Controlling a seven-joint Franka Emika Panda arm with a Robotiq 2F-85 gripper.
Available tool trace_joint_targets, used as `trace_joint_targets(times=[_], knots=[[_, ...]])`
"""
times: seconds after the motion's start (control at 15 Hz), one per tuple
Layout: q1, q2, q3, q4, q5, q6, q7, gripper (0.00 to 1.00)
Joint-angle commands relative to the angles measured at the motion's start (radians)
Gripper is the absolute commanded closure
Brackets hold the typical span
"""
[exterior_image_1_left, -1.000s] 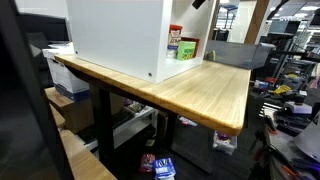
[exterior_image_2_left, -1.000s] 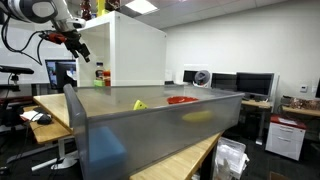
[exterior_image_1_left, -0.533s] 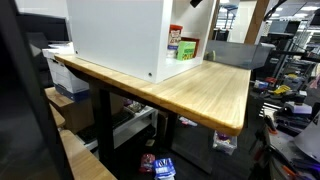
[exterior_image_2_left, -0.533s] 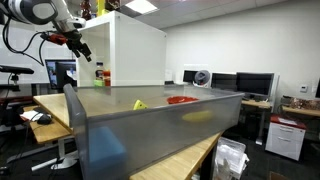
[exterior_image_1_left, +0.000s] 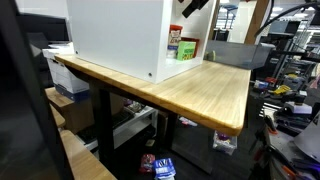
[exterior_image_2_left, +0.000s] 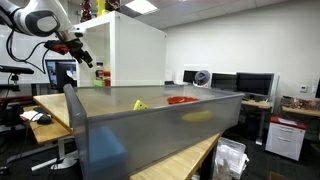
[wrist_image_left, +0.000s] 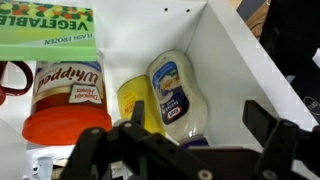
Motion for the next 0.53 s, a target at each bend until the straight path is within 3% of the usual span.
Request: trace_joint_targets(times=[0.0,0.2,0.47], knots=[[-0.055,0.023,0.06,-0.03,-0.027,0.11,0.083,0.0],[-0.079,0.034,0.077,-0.042,-0.031,0.168,0.11,0.0],[-0.055,0.047,0.05,-0.035,-0.009,0.211,0.081,0.0]])
